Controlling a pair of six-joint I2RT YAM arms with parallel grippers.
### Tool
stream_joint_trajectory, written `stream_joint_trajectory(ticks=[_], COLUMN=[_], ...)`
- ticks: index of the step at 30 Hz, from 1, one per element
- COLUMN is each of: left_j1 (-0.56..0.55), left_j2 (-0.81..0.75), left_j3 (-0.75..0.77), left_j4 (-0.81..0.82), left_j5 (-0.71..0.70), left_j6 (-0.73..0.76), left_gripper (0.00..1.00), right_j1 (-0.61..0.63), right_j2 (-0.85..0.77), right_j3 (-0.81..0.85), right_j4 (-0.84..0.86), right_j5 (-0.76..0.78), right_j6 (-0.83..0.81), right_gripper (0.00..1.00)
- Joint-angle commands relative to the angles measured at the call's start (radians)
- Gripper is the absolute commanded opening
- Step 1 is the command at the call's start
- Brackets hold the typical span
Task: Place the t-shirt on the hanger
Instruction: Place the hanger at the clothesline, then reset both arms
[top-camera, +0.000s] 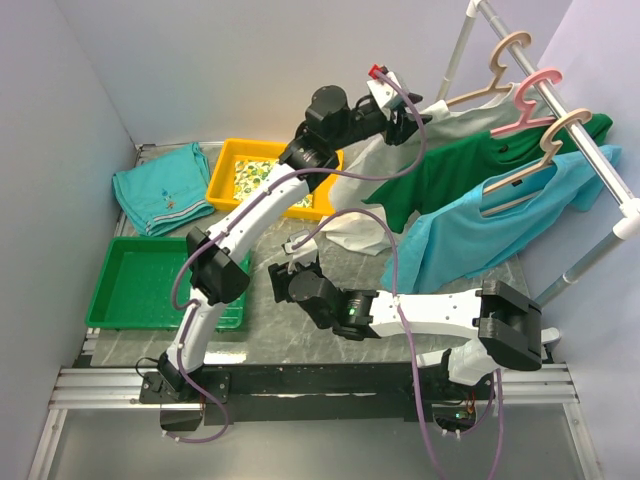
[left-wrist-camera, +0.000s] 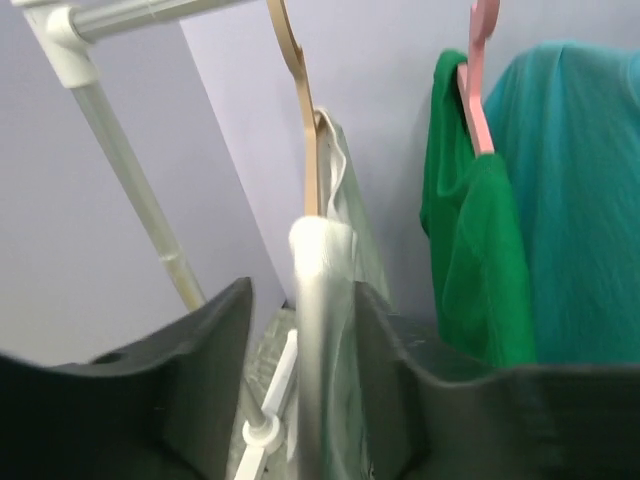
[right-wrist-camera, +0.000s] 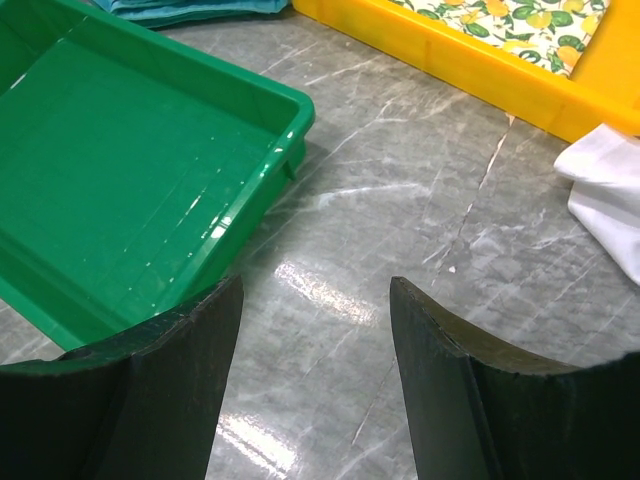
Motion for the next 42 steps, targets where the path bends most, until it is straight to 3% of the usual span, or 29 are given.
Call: stream_joint_trajectory(ticks=[1,8,9,10,14,22,24,26,32,37,42], left_j1=[-0.005,0.025,0.047,0.059,0.111,0.171,0.180,0.182,0.182,0.177,0.156], left_j2=[-0.079,-0.203,-0.251,-0.275,-0.450,-0.818,-0.927,-1.024,-1.260,-1.356,-1.414], left_j3=[0.009,-0.087,-0.110,-0.133,-0.328,-0.770,-0.916,-1.023,-1.334,-1.552,-1.663], left_j4=[0.112,0.160,0.178,0.183,0.185,0.087,0.067,-0.020,-0.191,-0.312,-0.381], left_j5=[-0.013,-0.036,-0.042,-0.047,-0.122,-0.457,-0.461,-0.563,-0.686,-0.771,-0.849], left_j6=[-0.019,-0.061,-0.112,-0.132,-0.229,-0.371,-0.425,-0.471,-0.597,-0.712,-0.861], left_gripper=[0.57,0.86,0.97,0.99,0.96,0.96,0.96,0.96,0.96,0.96,0.96], right_j1=[0.009,0.009,0.009,0.009,0.007,-0.005,-0.017,-0.028,-0.066,-0.071,-0.077], right_j2=[-0.052,-0.052,-0.052,-0.052,-0.065,-0.108,-0.122,-0.148,-0.236,-0.300,-0.338], right_j3=[-0.006,0.007,0.014,0.014,0.016,0.034,0.040,0.040,0.011,-0.027,-0.075], right_j4=[0.035,0.038,0.038,0.040,0.041,0.014,-0.009,-0.032,-0.080,-0.088,-0.088], right_j5=[0.038,0.041,0.041,0.043,0.049,0.043,0.018,-0.003,-0.077,-0.094,-0.097], right_j6=[-0.017,-0.028,-0.033,-0.034,-0.043,-0.065,-0.054,-0.030,0.036,0.070,0.109], right_gripper=[0.68,0.68,0.68,0.68,0.69,0.75,0.77,0.78,0.82,0.84,0.84])
